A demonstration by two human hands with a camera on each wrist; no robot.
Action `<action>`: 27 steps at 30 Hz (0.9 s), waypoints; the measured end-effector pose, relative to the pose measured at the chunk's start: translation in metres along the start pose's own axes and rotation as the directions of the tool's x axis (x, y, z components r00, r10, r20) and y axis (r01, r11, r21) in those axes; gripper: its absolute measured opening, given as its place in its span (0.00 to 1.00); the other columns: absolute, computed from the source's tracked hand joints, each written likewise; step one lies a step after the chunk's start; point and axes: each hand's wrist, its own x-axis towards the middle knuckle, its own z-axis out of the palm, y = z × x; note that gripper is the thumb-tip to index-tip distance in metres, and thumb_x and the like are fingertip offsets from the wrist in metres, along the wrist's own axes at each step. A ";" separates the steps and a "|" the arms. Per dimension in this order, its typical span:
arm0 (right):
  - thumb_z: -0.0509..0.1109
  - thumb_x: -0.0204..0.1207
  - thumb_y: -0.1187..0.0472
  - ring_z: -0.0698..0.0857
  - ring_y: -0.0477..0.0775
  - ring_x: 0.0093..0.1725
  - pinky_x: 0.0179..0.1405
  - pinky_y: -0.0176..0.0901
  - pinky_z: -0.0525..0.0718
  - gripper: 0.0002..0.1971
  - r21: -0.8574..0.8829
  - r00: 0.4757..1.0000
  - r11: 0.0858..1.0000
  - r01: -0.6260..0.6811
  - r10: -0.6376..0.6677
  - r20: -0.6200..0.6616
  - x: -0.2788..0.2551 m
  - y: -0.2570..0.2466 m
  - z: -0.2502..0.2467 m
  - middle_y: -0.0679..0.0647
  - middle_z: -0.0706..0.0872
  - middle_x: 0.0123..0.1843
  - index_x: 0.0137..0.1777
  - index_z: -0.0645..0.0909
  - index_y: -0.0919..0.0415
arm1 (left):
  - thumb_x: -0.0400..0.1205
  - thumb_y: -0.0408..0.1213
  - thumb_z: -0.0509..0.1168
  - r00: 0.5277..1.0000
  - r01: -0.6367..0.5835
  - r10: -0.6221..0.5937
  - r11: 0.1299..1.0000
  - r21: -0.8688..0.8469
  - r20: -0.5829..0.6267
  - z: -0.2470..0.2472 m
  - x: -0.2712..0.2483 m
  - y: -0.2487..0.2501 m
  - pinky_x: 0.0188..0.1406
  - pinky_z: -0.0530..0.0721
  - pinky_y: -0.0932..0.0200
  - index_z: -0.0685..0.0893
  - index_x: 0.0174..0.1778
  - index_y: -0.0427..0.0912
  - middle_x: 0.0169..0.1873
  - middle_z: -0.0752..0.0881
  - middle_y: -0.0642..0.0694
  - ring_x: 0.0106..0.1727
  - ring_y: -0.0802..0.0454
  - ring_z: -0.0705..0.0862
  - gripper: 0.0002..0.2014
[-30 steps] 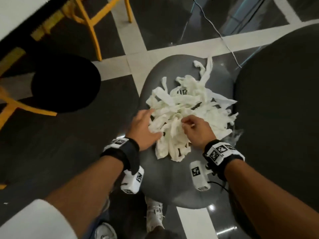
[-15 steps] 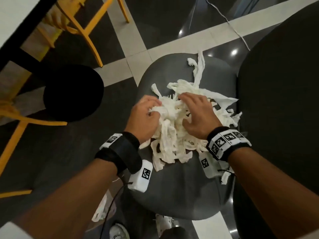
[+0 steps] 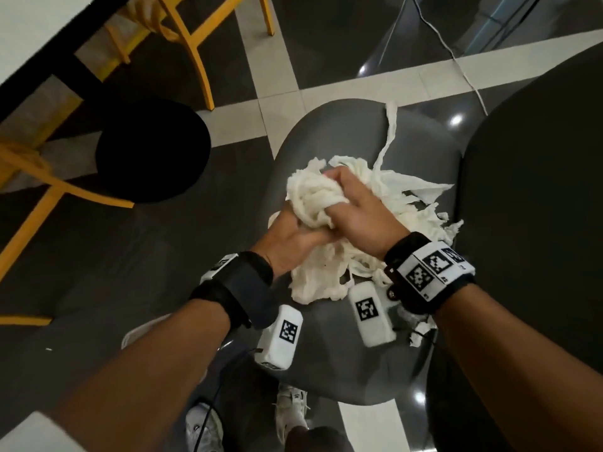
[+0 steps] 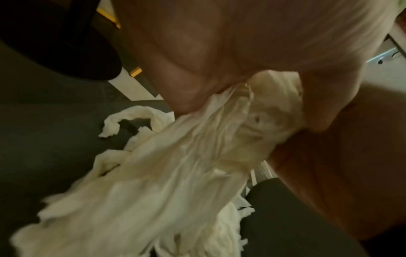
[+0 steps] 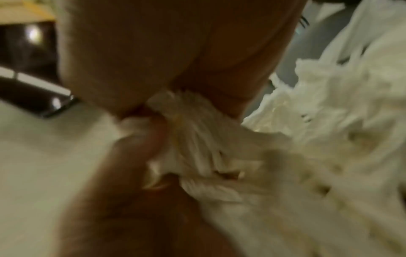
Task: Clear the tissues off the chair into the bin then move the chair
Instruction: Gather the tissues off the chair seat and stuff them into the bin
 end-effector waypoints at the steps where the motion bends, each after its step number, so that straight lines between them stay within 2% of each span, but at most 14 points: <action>1: 0.64 0.68 0.56 0.82 0.42 0.51 0.51 0.35 0.82 0.19 0.060 0.995 0.998 -0.036 0.030 0.096 -0.004 -0.007 0.007 0.45 0.83 0.52 0.60 0.77 0.54 | 0.72 0.37 0.72 0.999 -0.018 0.019 1.000 0.019 -0.044 0.002 -0.006 0.003 0.64 0.86 0.48 0.82 0.66 0.46 0.59 0.89 0.44 0.63 0.47 0.87 0.24; 3: 0.68 0.69 0.46 0.82 0.44 0.57 0.58 0.40 0.80 0.21 0.017 0.984 1.000 0.008 -0.011 0.176 -0.013 -0.016 0.018 0.45 0.82 0.56 0.61 0.76 0.49 | 0.78 0.35 0.66 0.988 -0.068 0.063 0.997 -0.032 -0.145 -0.004 -0.015 0.010 0.60 0.89 0.44 0.83 0.59 0.38 0.55 0.89 0.36 0.59 0.41 0.89 0.14; 6: 0.74 0.63 0.30 0.72 0.50 0.66 0.68 0.48 0.75 0.37 -0.435 0.963 0.859 0.270 -0.230 0.142 -0.024 -0.013 0.038 0.45 0.72 0.64 0.69 0.70 0.43 | 0.82 0.31 0.62 0.972 -0.098 0.081 0.993 -0.066 -0.221 -0.031 -0.028 0.015 0.60 0.87 0.32 0.86 0.54 0.39 0.52 0.90 0.35 0.57 0.37 0.90 0.09; 8: 0.79 0.56 0.28 0.68 0.55 0.74 0.75 0.57 0.72 0.53 -0.586 0.925 0.722 0.367 -0.352 0.146 -0.027 -0.001 0.064 0.50 0.67 0.73 0.80 0.65 0.49 | 0.77 0.37 0.63 0.960 -0.066 0.059 0.998 -0.019 -0.275 -0.053 -0.037 0.013 0.56 0.86 0.27 0.87 0.48 0.40 0.49 0.90 0.30 0.55 0.31 0.89 0.09; 10: 0.83 0.54 0.34 0.67 0.57 0.78 0.76 0.60 0.74 0.61 -0.589 0.903 0.700 0.404 -0.407 0.136 -0.029 0.016 0.093 0.53 0.62 0.78 0.84 0.59 0.55 | 0.76 0.38 0.64 0.953 -0.036 0.046 0.999 0.040 -0.299 -0.075 -0.046 0.007 0.52 0.87 0.27 0.87 0.43 0.36 0.44 0.90 0.29 0.51 0.28 0.89 0.09; 12: 0.86 0.57 0.42 0.71 0.54 0.74 0.68 0.52 0.82 0.59 -0.552 0.922 0.757 0.349 -0.382 0.059 -0.029 0.034 0.118 0.54 0.63 0.79 0.84 0.56 0.55 | 0.78 0.36 0.62 0.948 -0.003 0.046 0.991 0.137 -0.315 -0.094 -0.056 -0.006 0.50 0.89 0.34 0.88 0.40 0.42 0.39 0.91 0.39 0.47 0.38 0.91 0.08; 15: 0.82 0.67 0.51 0.81 0.48 0.58 0.56 0.43 0.84 0.48 -0.482 0.999 0.875 0.042 -0.047 0.002 -0.026 0.055 0.135 0.46 0.75 0.71 0.82 0.56 0.47 | 0.76 0.36 0.57 0.937 0.042 0.063 0.957 0.288 -0.345 -0.114 -0.082 -0.024 0.48 0.90 0.39 0.88 0.40 0.44 0.38 0.91 0.45 0.45 0.45 0.90 0.12; 16: 0.77 0.71 0.53 0.82 0.50 0.57 0.57 0.47 0.83 0.40 -0.607 0.994 0.793 -0.039 0.091 0.054 -0.024 0.062 0.137 0.47 0.80 0.68 0.80 0.61 0.46 | 0.75 0.35 0.56 0.934 0.044 0.076 0.946 0.321 -0.350 -0.118 -0.091 -0.030 0.44 0.89 0.44 0.86 0.38 0.43 0.36 0.90 0.46 0.42 0.48 0.89 0.12; 17: 0.72 0.74 0.55 0.83 0.55 0.59 0.60 0.52 0.81 0.30 -0.785 0.981 0.618 -0.044 0.174 0.082 -0.022 0.067 0.138 0.50 0.85 0.65 0.76 0.69 0.48 | 0.76 0.33 0.56 0.929 0.041 0.093 0.936 0.349 -0.359 -0.122 -0.101 -0.037 0.40 0.86 0.52 0.85 0.37 0.43 0.35 0.89 0.48 0.39 0.54 0.87 0.12; 19: 0.63 0.75 0.57 0.82 0.63 0.62 0.63 0.57 0.74 0.17 -0.968 0.978 0.249 -0.017 0.207 0.036 -0.021 0.069 0.140 0.53 0.89 0.58 0.63 0.81 0.49 | 0.79 0.28 0.59 0.903 0.042 0.129 0.922 0.384 -0.410 -0.132 -0.116 -0.050 0.37 0.81 0.64 0.82 0.42 0.46 0.37 0.87 0.54 0.39 0.64 0.85 0.10; 20: 0.62 0.74 0.57 0.81 0.64 0.62 0.63 0.59 0.73 0.15 -0.977 0.984 0.207 -0.051 0.176 -0.014 -0.021 0.069 0.141 0.53 0.89 0.57 0.60 0.82 0.49 | 0.79 0.27 0.60 0.883 0.047 0.141 0.922 0.383 -0.447 -0.138 -0.123 -0.057 0.37 0.82 0.61 0.79 0.49 0.48 0.39 0.86 0.54 0.41 0.63 0.86 0.11; 22: 0.63 0.74 0.58 0.81 0.67 0.61 0.60 0.60 0.77 0.16 -0.927 0.992 0.357 -0.114 0.094 -0.086 -0.015 0.063 0.144 0.56 0.85 0.58 0.61 0.82 0.51 | 0.79 0.27 0.63 0.844 0.079 0.150 0.915 0.396 -0.515 -0.152 -0.132 -0.071 0.43 0.87 0.46 0.68 0.69 0.51 0.48 0.86 0.50 0.48 0.50 0.87 0.24; 25: 0.65 0.80 0.59 0.82 0.63 0.61 0.61 0.57 0.82 0.14 -0.506 0.994 0.862 -0.012 -0.044 -0.099 -0.010 0.040 0.156 0.58 0.78 0.64 0.65 0.75 0.55 | 0.77 0.26 0.68 0.902 0.099 0.133 0.863 0.496 -0.411 -0.168 -0.143 -0.084 0.63 0.84 0.44 0.45 0.84 0.64 0.72 0.78 0.48 0.64 0.44 0.83 0.50; 27: 0.63 0.85 0.57 0.79 0.48 0.70 0.71 0.48 0.78 0.18 -0.143 0.999 0.989 0.037 -0.033 0.031 -0.009 0.010 0.181 0.52 0.76 0.74 0.73 0.70 0.43 | 0.74 0.29 0.70 0.955 -0.003 0.180 0.799 0.602 -0.235 -0.175 -0.146 -0.092 0.67 0.82 0.45 0.61 0.82 0.63 0.73 0.73 0.49 0.69 0.44 0.79 0.43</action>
